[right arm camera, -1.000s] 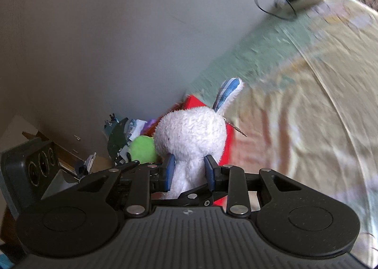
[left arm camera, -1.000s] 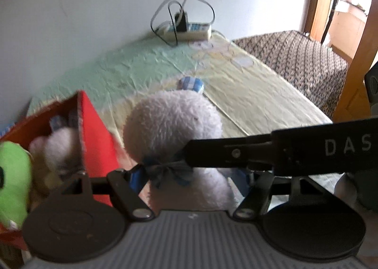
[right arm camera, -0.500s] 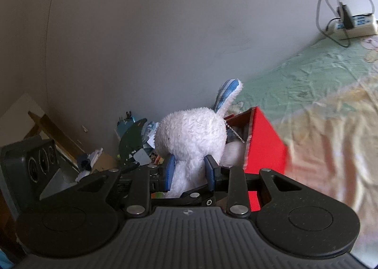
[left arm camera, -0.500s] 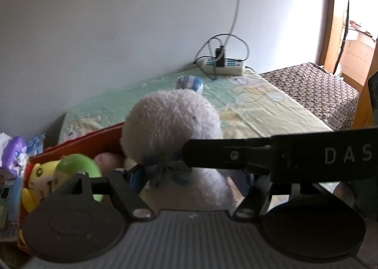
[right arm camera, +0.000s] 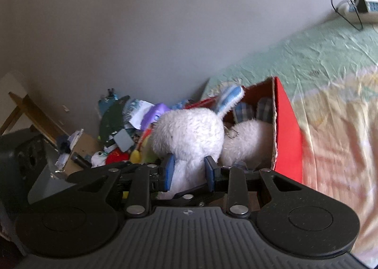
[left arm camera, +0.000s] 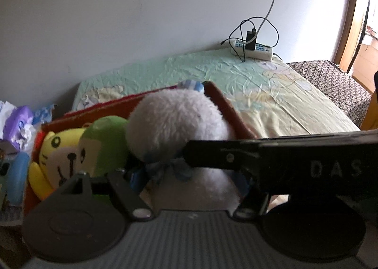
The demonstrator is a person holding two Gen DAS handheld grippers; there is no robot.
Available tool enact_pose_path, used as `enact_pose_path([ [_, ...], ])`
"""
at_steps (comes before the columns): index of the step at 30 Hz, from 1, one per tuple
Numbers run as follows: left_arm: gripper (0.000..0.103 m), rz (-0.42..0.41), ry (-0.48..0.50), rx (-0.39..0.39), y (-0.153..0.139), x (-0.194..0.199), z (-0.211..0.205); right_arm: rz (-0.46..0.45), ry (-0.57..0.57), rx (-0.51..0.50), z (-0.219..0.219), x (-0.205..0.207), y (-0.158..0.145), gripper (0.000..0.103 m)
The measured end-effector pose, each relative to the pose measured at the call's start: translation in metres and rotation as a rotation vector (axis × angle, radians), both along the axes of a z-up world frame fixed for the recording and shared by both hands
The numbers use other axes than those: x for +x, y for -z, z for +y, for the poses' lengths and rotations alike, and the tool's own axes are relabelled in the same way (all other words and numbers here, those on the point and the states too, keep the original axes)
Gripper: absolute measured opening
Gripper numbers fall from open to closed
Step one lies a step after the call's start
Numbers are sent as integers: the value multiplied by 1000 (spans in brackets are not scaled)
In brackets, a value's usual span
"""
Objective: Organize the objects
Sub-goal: 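Lower the pink plush into the box beside the white bunny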
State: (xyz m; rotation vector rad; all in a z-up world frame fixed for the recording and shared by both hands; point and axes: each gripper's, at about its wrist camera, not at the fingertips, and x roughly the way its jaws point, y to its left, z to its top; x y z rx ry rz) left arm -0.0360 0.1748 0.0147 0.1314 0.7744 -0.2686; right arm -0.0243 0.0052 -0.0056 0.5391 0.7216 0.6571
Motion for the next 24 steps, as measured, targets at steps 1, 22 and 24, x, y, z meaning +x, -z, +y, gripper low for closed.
enact_pose_path([
  [1,70,1,5,6,2,1,2,12,5,-11,4,1,1,31],
  [22,78,63,39,31,20,16,8,22,3,-109,16,-1,-3,38],
  [24,78,77,32,21,19,15,9,20,19,-95,11,-3,-4,38],
])
